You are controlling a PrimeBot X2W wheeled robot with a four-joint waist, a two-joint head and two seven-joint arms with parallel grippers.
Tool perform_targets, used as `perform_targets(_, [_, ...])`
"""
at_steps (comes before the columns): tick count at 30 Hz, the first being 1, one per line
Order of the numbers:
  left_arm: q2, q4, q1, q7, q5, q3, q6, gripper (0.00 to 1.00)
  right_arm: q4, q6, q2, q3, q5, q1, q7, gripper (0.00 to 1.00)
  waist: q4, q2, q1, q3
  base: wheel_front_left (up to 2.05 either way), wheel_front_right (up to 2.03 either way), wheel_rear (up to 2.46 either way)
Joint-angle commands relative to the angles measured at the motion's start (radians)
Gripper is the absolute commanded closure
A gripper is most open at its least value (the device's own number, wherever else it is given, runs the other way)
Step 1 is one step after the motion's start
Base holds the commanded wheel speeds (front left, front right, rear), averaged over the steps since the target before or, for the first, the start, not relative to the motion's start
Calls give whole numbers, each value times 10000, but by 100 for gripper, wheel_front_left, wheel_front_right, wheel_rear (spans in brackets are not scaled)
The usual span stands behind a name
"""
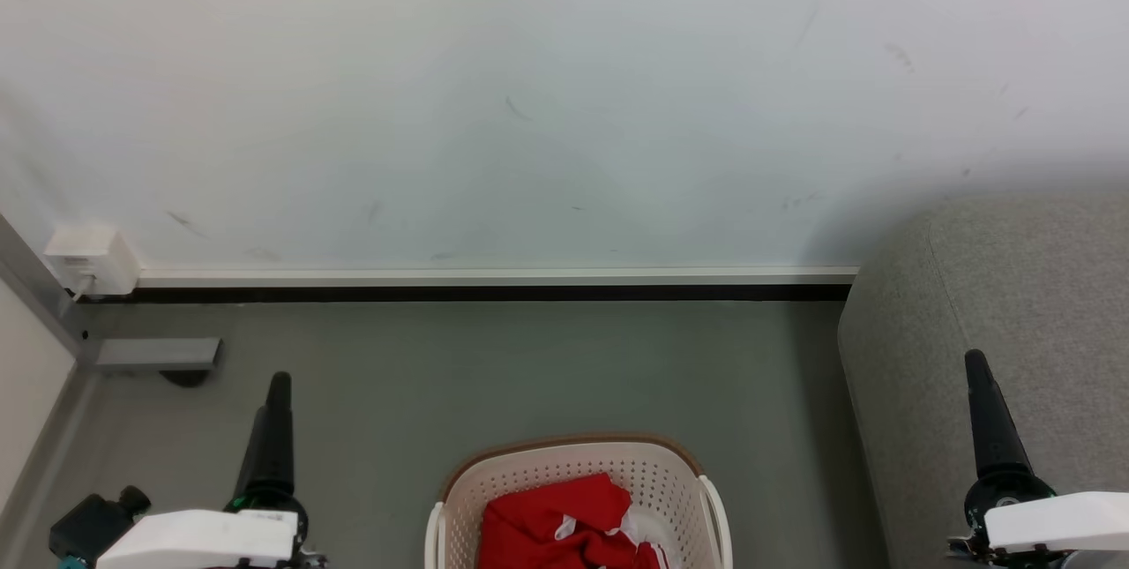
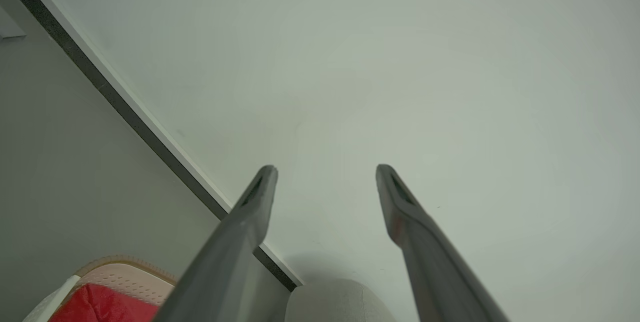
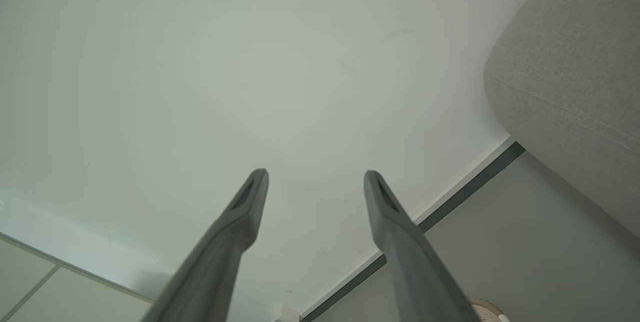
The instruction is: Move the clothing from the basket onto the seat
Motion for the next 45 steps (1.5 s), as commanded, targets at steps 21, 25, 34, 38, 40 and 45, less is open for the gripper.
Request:
perform_targets(21, [238,-61,-110,-757,4977,-726,892,0,-52,42,-498,591,-4234,-203,-741,0,-45,0,0,-11,0,0,0])
perform_targets(25, [280,-38,-72,-856,5416,-806,1014,0,-68,43,-471,543,-4796,-185,-852,0,-78,0,0,-28,0,0,0])
perform_targets(34, [342,-118,-40,-1103,6356,-979,1171,0,-189,46,-474,587,-5745,-106,-1098,0,-135,0,0,-41,0,0,0])
perform_targets(38, [373,-148,-56,-1204,6746,-1046,1222,0,-201,47,-559,590,-6126,-74,-1198,0,-144,0,0,-38,0,0,0])
perform_targets(40, [382,-161,-59,-1262,6962,-1075,1251,0,-210,47,-571,571,-6279,-71,-1259,0,-146,0,0,-41,0,0,0])
perform_targets(45, [397,-165,-30,-1377,7407,-1126,1328,0,-169,49,-575,574,-6723,-46,-1368,0,-149,0,0,-51,0,0,0])
